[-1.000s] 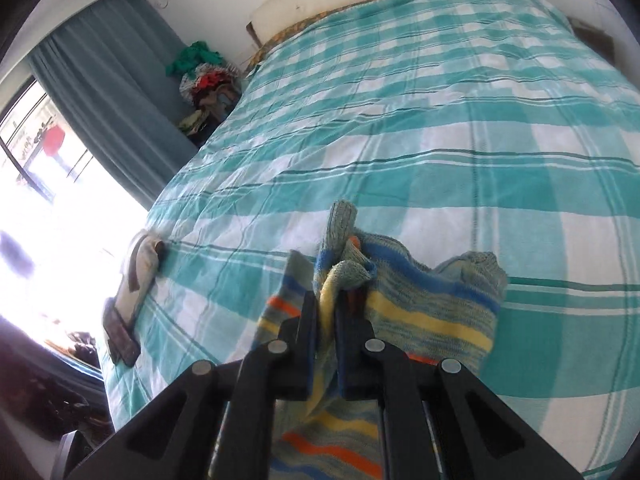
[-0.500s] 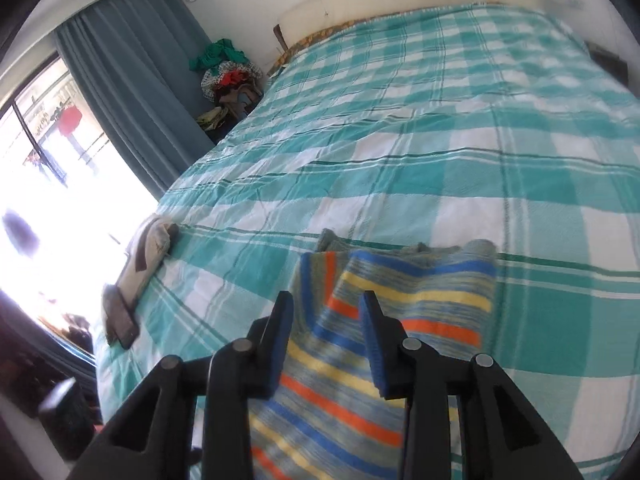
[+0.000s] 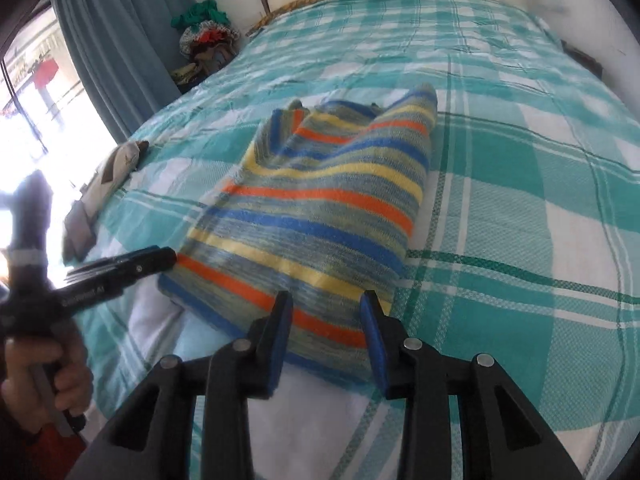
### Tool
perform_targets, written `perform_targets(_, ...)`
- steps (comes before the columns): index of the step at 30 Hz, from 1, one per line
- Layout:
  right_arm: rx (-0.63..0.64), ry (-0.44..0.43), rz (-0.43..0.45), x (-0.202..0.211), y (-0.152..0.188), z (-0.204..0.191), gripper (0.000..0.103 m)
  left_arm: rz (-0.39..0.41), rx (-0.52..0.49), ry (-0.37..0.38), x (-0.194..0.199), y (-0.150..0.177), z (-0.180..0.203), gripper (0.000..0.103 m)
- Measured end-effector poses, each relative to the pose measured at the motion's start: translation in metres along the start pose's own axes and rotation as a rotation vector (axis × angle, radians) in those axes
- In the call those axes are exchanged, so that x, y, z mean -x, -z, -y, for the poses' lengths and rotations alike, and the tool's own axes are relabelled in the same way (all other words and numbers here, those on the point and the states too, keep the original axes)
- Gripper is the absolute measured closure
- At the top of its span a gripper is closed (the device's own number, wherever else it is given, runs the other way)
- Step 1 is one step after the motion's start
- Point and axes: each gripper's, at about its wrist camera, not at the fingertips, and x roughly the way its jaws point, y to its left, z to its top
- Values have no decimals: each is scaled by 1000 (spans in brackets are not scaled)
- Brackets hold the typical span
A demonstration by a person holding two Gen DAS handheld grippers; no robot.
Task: Fold small clothes
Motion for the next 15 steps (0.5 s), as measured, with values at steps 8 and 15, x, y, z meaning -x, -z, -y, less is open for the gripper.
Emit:
perform_targets(8,43,34,-119,-42,28,-21,65,-83,-51,-53,-35,15,6,31)
perform_targets(15,95,187,72,38,46,-29,22,81,-80,-104,28,25,-18,6)
